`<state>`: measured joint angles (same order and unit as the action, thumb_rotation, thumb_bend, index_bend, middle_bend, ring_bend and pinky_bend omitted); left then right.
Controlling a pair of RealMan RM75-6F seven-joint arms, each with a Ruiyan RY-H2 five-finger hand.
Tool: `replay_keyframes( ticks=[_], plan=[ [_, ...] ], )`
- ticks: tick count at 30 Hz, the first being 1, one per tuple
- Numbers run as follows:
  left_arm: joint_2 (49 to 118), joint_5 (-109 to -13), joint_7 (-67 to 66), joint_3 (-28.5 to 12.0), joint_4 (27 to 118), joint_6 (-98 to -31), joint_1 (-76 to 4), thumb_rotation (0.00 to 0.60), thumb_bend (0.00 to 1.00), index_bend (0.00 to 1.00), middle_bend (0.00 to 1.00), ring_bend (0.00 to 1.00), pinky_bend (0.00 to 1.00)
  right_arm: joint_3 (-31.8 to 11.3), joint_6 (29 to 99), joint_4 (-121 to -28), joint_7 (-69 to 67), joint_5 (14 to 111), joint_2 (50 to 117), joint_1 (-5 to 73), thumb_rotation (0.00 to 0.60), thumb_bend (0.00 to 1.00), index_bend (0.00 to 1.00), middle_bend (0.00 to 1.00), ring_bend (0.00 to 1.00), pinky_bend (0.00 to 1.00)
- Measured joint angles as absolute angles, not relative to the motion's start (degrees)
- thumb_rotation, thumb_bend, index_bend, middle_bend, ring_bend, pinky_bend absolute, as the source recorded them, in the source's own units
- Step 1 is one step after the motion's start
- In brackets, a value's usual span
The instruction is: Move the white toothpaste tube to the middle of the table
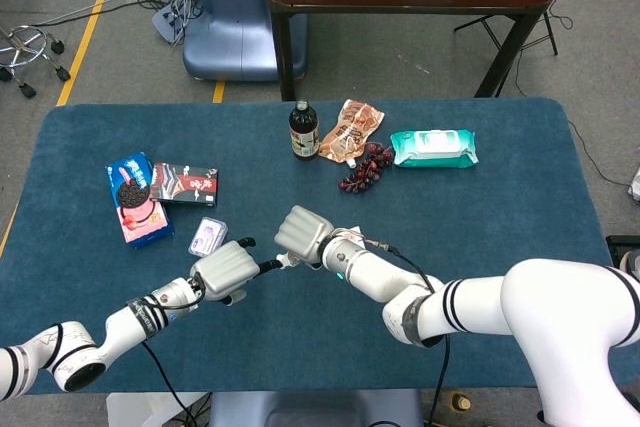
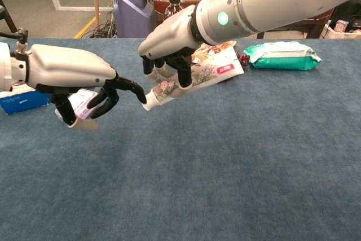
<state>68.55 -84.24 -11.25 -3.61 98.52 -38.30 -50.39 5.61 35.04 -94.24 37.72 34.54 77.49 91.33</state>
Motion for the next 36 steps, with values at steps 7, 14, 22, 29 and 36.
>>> replay_keyframes(
  ticks=[7, 14, 22, 29, 36],
  plan=[
    [69.08, -83.2, -11.64, -3.34, 97.83, -38.0, -51.08, 0.6, 0.3, 0.15, 0.62, 0.56, 0.16, 5.35, 34.61, -94.27, 36.01, 36.04, 77.26, 90.85, 0.6, 1.0, 0.78, 0.71, 0.61, 0.46],
    [69.61, -82.21, -12.28, -2.98, 97.47, -37.63, -51.77, 0.6, 0.3, 0.15, 0.62, 0.56, 0.16, 4.95, 34.57, -94.77, 34.25, 37.72, 76.43, 90.11, 0.6, 1.0, 0.8, 0.72, 0.63, 0.46],
    [70.04, -81.32, -12.74, -2.91, 97.3, -37.47, -52.52, 0.6, 0.3, 0.15, 0.62, 0.56, 0.16, 4.59, 34.42, -95.54, 32.1, 39.68, 75.3, 88.9, 0.6, 1.0, 0.81, 0.73, 0.64, 0.46],
    [70.43, -80.6, -13.18, -2.66, 97.22, -37.27, -53.06, 0.6, 0.3, 0.14, 0.61, 0.56, 0.16, 4.32, 34.33, -96.21, 30.65, 41.2, 74.3, 87.87, 0.6, 1.0, 0.81, 0.73, 0.65, 0.46],
    [70.78, -79.96, -13.58, -2.5, 97.11, -37.1, -53.6, 0.6, 0.3, 0.14, 0.61, 0.56, 0.17, 3.71, 34.21, -96.63, 28.98, 42.98, 73.6, 86.72, 0.6, 1.0, 0.82, 0.73, 0.65, 0.46]
  ],
)
